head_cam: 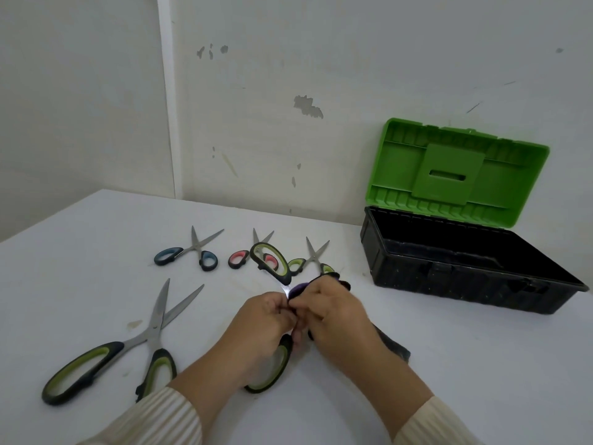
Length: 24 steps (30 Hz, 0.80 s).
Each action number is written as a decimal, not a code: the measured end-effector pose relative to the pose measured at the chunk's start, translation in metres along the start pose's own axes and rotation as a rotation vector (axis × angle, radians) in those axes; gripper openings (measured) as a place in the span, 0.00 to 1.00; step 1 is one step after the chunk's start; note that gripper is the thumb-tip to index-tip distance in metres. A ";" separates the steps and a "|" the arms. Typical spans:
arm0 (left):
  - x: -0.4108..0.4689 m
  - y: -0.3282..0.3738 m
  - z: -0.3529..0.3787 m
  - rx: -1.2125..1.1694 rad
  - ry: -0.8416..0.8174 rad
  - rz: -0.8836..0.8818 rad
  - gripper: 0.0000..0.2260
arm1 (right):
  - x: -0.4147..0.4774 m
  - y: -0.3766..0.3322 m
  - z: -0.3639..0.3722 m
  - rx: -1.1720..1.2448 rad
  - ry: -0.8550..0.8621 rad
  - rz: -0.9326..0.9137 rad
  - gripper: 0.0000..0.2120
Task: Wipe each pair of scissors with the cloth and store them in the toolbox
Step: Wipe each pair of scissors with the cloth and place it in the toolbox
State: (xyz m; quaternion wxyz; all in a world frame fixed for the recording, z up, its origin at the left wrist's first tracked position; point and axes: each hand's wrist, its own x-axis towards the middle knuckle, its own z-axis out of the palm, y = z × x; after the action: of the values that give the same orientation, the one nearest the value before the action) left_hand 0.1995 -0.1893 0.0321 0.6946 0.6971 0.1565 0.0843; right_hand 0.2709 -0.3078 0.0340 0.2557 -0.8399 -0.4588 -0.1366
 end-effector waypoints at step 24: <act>-0.002 0.007 -0.004 -0.084 0.011 -0.048 0.09 | 0.009 0.044 -0.032 0.148 0.383 0.405 0.07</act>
State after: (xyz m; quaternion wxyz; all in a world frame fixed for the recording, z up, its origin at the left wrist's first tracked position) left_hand 0.1974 -0.1861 0.0394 0.7241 0.6629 0.1733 0.0781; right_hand 0.3132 -0.3389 0.0509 0.4205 -0.8524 -0.2339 -0.2049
